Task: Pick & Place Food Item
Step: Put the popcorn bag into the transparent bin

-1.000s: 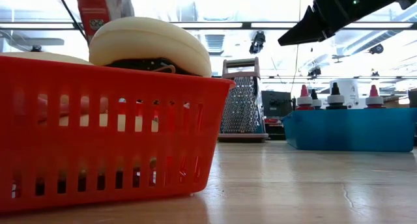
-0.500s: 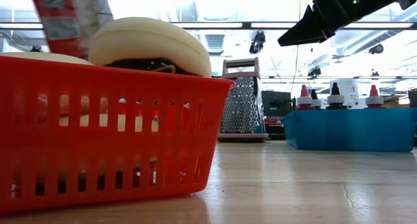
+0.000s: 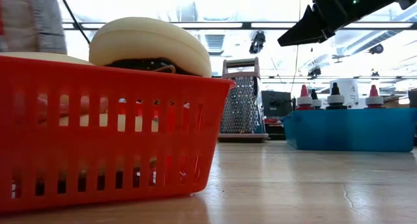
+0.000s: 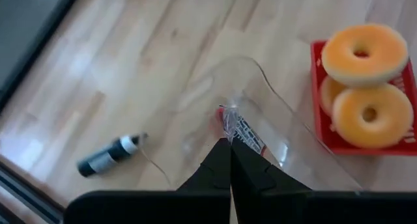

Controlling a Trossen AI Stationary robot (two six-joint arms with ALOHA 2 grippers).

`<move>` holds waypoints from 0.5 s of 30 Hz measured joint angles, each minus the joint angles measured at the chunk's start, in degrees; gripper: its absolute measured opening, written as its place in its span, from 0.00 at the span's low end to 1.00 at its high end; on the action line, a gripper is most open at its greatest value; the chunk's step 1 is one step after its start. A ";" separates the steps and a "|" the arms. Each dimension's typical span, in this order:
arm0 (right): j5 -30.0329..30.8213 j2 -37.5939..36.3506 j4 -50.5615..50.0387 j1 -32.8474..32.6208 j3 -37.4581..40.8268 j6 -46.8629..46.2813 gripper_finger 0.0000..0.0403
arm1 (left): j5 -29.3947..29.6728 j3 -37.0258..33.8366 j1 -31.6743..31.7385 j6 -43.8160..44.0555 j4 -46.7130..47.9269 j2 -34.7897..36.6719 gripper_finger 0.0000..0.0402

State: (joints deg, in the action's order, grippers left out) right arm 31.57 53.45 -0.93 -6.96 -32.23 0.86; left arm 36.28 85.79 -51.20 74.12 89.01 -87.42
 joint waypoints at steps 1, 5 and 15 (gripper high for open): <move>-0.01 0.00 0.00 0.00 0.00 0.02 0.57 | -0.71 -0.09 -0.27 0.75 -0.22 -0.39 0.00; -0.11 0.00 0.00 0.00 -0.02 0.15 0.57 | -5.02 -1.49 -0.52 1.63 -4.06 -1.26 0.00; -0.15 0.00 -0.13 0.00 -0.07 0.61 0.57 | -9.96 -5.04 -0.70 -0.88 -14.00 -1.20 0.00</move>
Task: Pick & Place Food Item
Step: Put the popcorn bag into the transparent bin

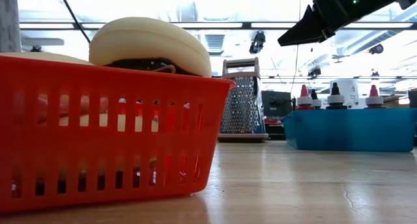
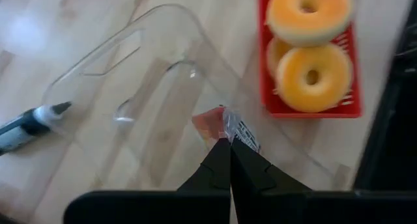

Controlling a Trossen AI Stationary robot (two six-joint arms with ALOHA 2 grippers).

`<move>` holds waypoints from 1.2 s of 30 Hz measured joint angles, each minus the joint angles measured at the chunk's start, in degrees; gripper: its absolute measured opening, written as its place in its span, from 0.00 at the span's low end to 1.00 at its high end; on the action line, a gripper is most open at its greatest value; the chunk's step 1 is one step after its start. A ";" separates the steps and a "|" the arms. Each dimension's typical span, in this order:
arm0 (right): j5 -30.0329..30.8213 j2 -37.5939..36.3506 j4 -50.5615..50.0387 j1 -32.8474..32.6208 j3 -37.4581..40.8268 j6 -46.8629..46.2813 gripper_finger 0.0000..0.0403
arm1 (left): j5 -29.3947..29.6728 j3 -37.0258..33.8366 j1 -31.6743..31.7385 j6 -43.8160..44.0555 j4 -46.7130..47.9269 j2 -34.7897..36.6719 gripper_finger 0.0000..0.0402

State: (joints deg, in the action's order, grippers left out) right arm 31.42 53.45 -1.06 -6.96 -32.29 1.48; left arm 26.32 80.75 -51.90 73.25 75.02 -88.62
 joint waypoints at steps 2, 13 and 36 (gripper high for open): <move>0.00 0.00 -0.04 0.00 -0.02 0.10 0.57 | -0.02 -0.10 -0.02 -1.50 -2.04 0.54 0.00; -0.02 0.00 -0.07 0.00 -0.04 0.20 0.57 | -4.21 -2.43 1.34 -5.48 -4.92 1.09 0.00; -0.02 0.00 -0.11 -0.02 -0.04 0.24 0.57 | -17.46 -13.41 11.18 -24.17 -14.84 3.40 0.00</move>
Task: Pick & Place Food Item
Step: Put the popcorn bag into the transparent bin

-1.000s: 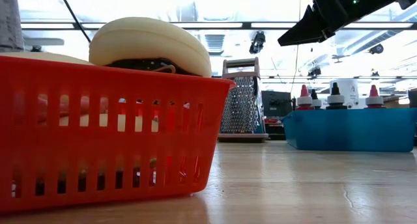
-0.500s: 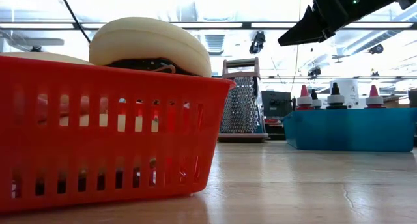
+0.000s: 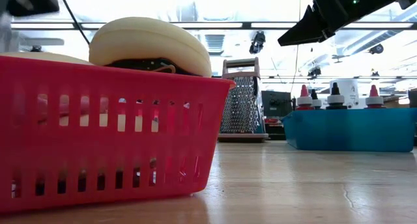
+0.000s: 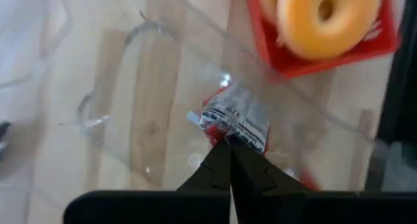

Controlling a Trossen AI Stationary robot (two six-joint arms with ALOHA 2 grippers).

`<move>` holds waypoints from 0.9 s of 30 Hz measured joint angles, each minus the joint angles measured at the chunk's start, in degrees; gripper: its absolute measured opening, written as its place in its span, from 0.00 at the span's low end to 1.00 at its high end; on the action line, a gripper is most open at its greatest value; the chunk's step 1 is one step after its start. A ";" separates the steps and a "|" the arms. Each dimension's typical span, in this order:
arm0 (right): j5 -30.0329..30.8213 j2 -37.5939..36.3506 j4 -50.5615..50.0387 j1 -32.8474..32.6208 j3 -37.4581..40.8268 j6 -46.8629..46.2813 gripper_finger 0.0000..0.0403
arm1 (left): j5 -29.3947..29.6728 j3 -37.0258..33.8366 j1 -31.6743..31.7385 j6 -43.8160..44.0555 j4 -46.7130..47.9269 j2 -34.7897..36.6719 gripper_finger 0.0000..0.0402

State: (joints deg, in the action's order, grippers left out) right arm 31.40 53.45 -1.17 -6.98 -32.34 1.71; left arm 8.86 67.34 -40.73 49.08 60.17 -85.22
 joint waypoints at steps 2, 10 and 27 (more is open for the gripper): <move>0.00 0.00 0.00 0.00 0.00 -0.02 0.57 | -1.49 -2.80 1.41 -1.37 -1.98 0.52 0.00; -0.02 0.00 -0.11 -0.01 0.00 -0.01 0.57 | -1.59 -7.80 4.77 -4.21 2.56 2.46 0.00; -0.42 0.00 -0.22 0.00 0.02 -0.24 0.57 | 12.69 -7.72 5.95 -10.82 7.81 2.46 0.09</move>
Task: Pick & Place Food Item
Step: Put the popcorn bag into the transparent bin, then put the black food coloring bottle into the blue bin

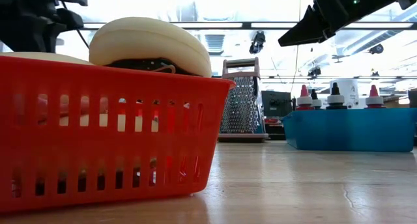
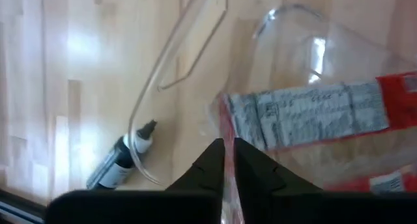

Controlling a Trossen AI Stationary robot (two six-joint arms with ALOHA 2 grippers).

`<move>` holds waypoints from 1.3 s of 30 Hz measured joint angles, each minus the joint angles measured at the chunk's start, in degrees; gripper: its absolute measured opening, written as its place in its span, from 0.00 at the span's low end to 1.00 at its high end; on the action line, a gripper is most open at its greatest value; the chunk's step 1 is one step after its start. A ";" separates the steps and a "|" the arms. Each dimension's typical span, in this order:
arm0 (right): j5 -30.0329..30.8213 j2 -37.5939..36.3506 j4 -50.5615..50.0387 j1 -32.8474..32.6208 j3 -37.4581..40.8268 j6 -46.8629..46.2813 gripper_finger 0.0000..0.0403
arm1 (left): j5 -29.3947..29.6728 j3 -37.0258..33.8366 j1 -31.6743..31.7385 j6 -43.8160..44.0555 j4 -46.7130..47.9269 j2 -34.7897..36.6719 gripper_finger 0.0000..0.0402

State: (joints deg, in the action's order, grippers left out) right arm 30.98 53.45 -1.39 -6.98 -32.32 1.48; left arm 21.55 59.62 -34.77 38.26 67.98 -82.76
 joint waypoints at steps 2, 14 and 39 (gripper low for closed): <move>-0.02 0.00 -0.04 0.00 0.02 0.00 0.57 | 0.88 0.00 -0.01 -0.02 -0.22 0.00 0.13; -1.13 -0.02 -0.13 0.00 0.34 0.19 0.57 | 10.91 0.10 -0.01 -1.92 -0.57 0.44 0.47; -9.18 2.38 7.10 0.00 0.66 10.82 0.57 | 8.54 1.52 12.25 -13.24 11.12 22.79 0.50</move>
State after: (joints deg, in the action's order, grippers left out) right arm 21.81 55.83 5.71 -6.98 -31.66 12.30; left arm 30.09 61.14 -22.53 25.02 79.10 -59.97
